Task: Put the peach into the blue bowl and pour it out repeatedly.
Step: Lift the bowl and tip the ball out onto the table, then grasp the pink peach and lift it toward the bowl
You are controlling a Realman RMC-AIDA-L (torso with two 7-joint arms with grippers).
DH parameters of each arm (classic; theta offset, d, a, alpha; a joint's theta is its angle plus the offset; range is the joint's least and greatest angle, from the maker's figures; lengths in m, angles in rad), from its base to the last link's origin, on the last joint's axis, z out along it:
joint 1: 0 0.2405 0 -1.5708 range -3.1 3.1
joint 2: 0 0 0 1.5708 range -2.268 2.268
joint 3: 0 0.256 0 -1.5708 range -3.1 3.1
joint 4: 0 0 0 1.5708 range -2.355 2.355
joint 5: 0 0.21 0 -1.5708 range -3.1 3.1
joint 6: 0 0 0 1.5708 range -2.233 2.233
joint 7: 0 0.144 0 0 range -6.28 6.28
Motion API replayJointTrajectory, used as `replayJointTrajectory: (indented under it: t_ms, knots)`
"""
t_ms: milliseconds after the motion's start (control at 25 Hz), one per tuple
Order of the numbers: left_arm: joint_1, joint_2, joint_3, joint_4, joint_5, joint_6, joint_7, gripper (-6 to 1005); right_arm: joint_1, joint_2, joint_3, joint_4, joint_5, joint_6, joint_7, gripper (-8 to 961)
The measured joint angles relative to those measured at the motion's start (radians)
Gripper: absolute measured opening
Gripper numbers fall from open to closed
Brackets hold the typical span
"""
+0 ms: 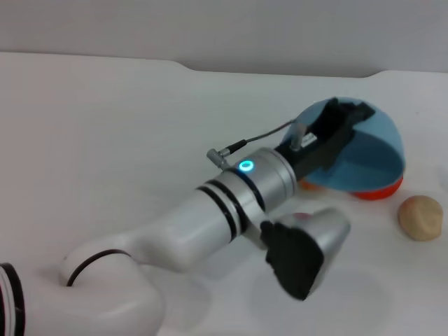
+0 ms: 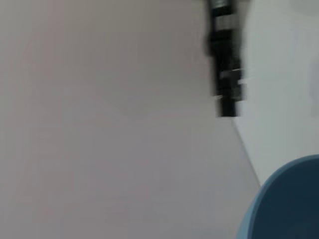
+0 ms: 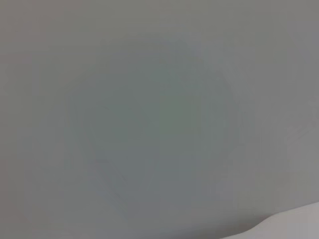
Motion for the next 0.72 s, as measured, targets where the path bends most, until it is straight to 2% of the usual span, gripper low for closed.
replayJointTrajectory:
  t_ms: [160,240,280,400,520,720]
  knots:
    - [-0.011,0.0,-0.029,0.046,-0.144,-0.006,-0.137,0,0.0,0.0,0.0,0.005,0.0,0.0,0.0,792]
    - [-0.018,0.0,-0.072,0.067,-0.244,-0.006,-0.288,0,0.0,0.0,0.0,0.006,0.0,0.0,0.0,792]
    - [-0.018,0.0,-0.072,0.067,-0.244,-0.006,-0.288,0,0.0,0.0,0.0,0.006,0.0,0.0,0.0,793]
    - [-0.019,0.003,-0.139,0.087,-0.335,0.006,-0.511,0,0.0,0.0,0.0,0.006,0.0,0.0,0.0,793]
    - [-0.013,0.012,-0.197,0.089,-0.351,0.038,-0.783,-1,0.0,0.0,-0.001,0.004,-0.002,-0.002,0.0,793]
    - [-0.013,0.015,-0.308,0.054,-0.344,0.18,-1.167,-1,-0.001,0.0,-0.002,0.001,-0.012,-0.009,0.0,793]
